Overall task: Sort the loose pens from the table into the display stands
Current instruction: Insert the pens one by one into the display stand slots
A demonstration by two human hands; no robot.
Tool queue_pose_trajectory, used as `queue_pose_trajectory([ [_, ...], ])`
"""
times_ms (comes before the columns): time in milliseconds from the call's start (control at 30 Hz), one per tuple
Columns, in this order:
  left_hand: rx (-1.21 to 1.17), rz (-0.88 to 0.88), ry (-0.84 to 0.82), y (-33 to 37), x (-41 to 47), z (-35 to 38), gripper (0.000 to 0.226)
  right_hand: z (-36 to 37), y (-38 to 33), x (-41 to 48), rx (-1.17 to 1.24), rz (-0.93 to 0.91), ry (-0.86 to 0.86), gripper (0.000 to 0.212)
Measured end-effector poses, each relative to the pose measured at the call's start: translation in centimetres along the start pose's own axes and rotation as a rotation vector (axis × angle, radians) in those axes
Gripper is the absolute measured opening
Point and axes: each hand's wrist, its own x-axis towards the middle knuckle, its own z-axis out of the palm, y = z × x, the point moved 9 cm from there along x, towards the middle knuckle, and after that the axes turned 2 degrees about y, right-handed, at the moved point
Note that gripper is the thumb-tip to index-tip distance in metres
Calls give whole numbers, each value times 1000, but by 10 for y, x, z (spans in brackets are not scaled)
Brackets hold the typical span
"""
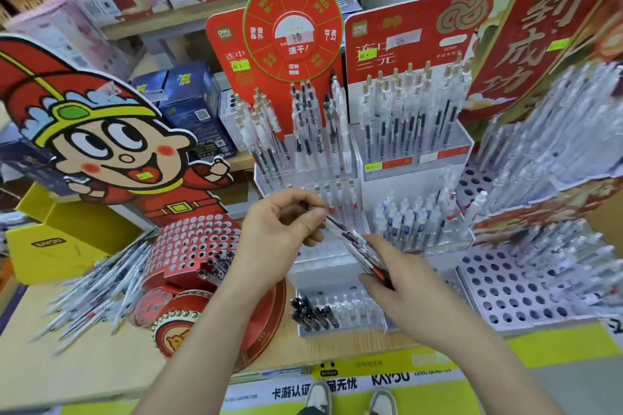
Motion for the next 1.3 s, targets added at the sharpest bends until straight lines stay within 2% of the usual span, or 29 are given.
queue_pose_trajectory([
  [167, -116, 85, 173, 17, 2, -50, 7, 12, 15, -2, 329, 161, -49, 40],
  [233, -142, 135, 239, 21, 2, -79, 10, 14, 22, -6, 501, 246, -41, 29],
  [267, -130, 151, 251, 22, 3, -89, 14, 14, 23, -7, 594, 270, -24, 26],
  [367, -72, 131, 243, 14, 1, -104, 29, 18, 13, -8, 912, 311, 28, 42],
  [433, -46, 111, 210, 7, -1, -107, 36, 24, 1, -6, 1064, 316, 46, 36],
  [533, -11, 91, 200, -3, -8, -122, 42, 41, -16, -1, 1090, 299, 54, 26],
  [733, 79, 76, 394, -22, -30, -196, 21, 91, -50, 11, 1008, 338, 16, 46],
  [800, 57, 27, 418, -37, -38, -215, 19, 112, -58, 15, 1039, 396, -15, 40],
  [900, 38, -44, 394, -66, -50, -223, 19, 137, -62, 16, 1106, 491, -26, 20],
  [1100, 55, -83, 328, -103, -57, -199, 19, 150, -58, 17, 1044, 516, 56, 15],
  [1200, 81, -52, 318, -110, -55, -190, 18, 150, -55, 17, 1046, 536, 91, 11],
  [1300, 195, 16, 214, -113, -55, -173, 20, 153, -53, 16, 1072, 547, 104, 11],
])
